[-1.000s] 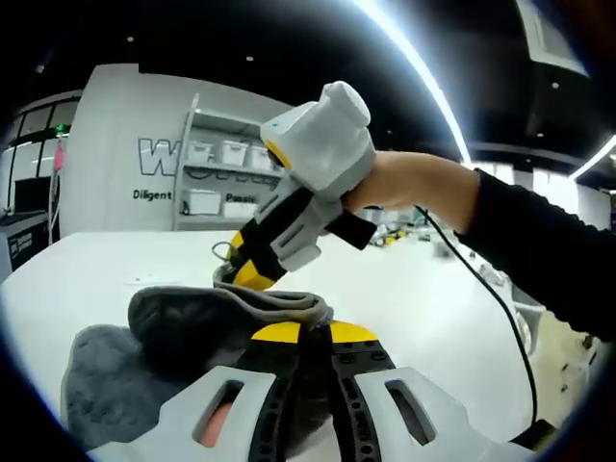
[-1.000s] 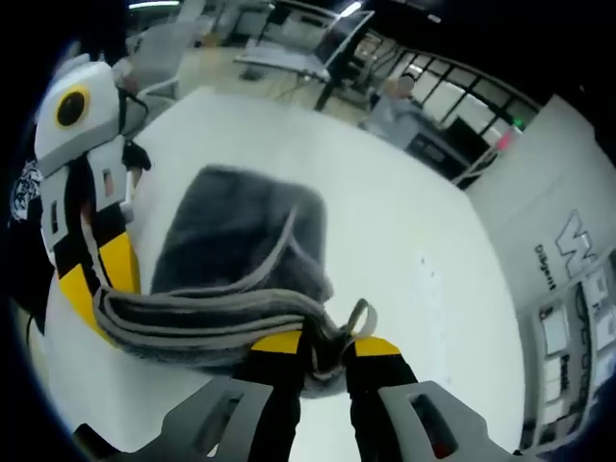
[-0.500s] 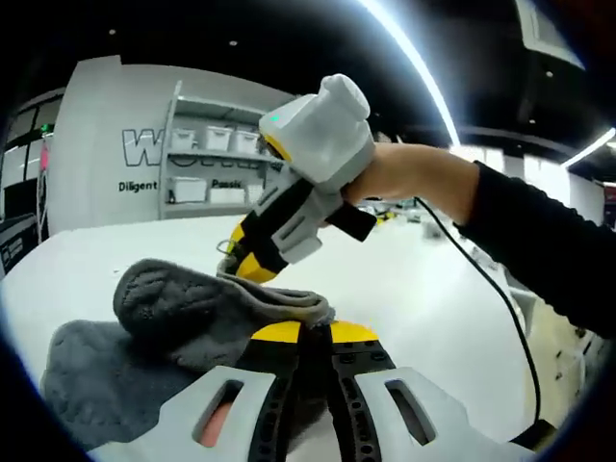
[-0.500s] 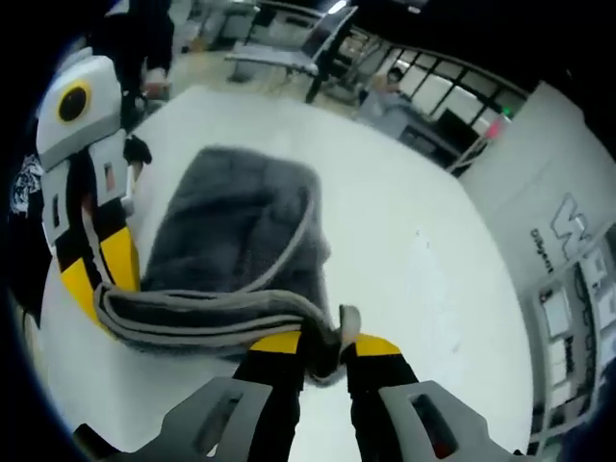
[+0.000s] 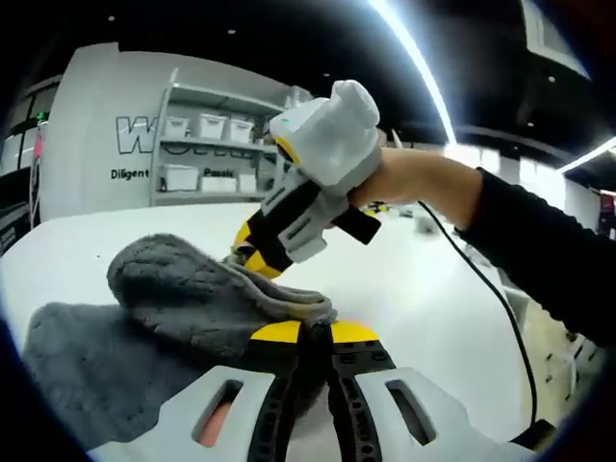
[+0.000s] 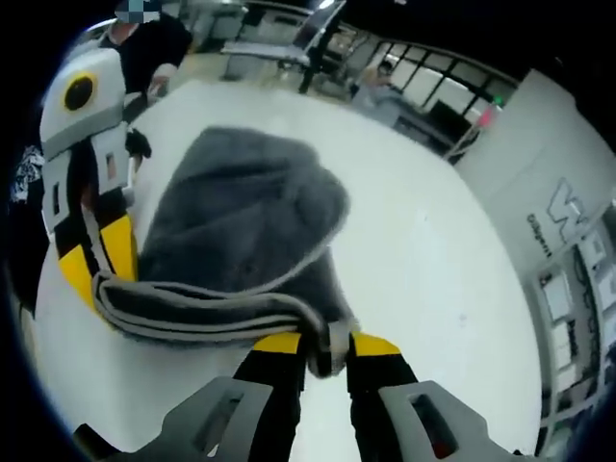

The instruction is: Open the folded towel by lifting each exposed corner and separating the folded layers until the towel lies flat within the target outline without major curled edges

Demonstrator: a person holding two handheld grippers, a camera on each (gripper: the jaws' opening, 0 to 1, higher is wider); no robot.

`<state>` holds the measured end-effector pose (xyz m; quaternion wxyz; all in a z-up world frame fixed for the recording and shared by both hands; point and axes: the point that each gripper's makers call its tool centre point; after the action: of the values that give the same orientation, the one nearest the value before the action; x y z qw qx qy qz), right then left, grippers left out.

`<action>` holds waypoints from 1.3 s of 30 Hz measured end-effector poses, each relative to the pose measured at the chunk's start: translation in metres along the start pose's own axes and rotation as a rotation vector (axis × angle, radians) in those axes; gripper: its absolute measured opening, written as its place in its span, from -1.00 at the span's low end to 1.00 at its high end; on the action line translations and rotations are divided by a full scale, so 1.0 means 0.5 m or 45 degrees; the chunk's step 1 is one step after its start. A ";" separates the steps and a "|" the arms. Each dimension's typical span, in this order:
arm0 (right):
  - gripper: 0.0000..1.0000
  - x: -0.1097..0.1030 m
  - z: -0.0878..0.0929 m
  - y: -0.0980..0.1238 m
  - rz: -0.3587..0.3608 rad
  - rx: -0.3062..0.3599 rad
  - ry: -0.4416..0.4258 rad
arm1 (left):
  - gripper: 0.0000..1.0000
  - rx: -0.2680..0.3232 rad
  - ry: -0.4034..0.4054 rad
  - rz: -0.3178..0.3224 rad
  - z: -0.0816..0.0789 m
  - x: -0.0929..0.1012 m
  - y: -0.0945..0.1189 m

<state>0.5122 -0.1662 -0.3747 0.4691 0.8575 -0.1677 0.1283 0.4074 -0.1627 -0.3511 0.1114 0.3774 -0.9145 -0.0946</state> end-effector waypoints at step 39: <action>-0.76 0.041 0.098 0.031 0.139 -0.072 -0.067 | -0.76 -0.173 0.223 0.085 0.090 0.038 -0.053</action>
<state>0.5274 -0.2190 -0.3809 0.4810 0.8365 -0.2302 0.1264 0.3997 -0.1908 -0.3984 0.2191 0.3449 -0.9049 -0.1192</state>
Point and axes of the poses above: the point that each gripper's makers call its tool centre point, and the gripper's own axes: y roughly backward along the fingers, x roughly to its right, z roughly out of its underside, and after that the axes turned 2 degrees about -x, right-handed
